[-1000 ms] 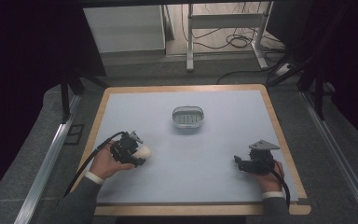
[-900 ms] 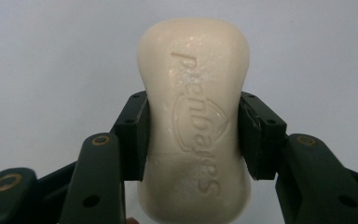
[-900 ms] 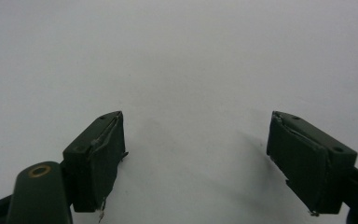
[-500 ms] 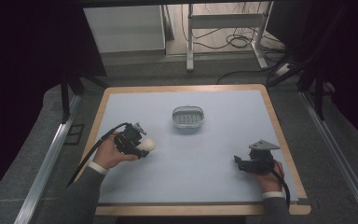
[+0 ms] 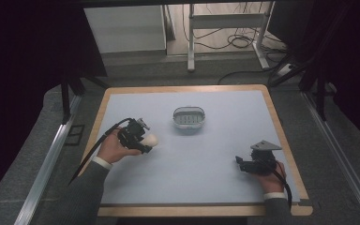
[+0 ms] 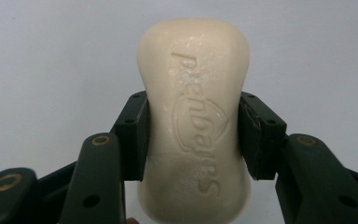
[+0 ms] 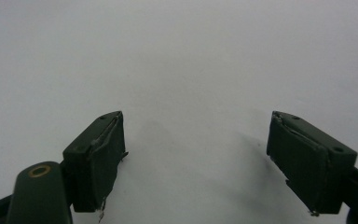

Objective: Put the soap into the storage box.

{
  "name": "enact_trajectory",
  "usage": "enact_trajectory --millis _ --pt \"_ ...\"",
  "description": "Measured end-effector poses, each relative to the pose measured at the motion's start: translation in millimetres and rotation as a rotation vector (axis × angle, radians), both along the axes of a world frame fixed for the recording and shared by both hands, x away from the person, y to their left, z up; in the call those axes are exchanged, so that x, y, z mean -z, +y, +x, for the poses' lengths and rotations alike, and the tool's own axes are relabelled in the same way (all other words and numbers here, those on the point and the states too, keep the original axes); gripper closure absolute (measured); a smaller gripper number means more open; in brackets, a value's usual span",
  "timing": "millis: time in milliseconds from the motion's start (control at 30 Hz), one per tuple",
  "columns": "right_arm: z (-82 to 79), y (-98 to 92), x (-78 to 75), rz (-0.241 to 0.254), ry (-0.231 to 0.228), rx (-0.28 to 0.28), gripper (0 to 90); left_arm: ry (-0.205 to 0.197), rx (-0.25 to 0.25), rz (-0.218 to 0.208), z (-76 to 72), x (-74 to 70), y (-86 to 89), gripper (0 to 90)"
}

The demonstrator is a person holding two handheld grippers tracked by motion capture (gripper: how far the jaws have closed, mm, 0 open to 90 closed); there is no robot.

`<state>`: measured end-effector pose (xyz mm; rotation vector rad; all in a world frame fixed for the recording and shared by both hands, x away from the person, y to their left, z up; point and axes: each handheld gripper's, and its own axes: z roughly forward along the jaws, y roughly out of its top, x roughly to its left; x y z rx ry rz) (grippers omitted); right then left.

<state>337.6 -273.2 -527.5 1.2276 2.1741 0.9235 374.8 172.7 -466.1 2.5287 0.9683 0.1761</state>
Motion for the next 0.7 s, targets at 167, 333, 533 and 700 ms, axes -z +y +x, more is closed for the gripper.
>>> enact_trajectory --millis 167,333,533,700 --pt "-0.3 0.7 -0.8 0.001 -0.003 0.001 18.9 0.007 0.005 0.004 8.9 -0.7 -2.5 49.9" --pt "-1.1 -0.3 -3.4 0.010 -0.010 0.003 18.9 0.005 0.007 0.013 16.8 -2.2 -5.2 49.9" --pt "-1.1 -1.0 -3.7 0.017 -0.013 0.001 18.8 0.000 0.012 0.015 23.5 -4.1 -8.2 49.9" --pt "-1.4 -0.4 -4.1 0.023 -0.013 -0.008 18.7 -0.006 0.018 0.019 29.0 -7.3 -11.5 49.9"
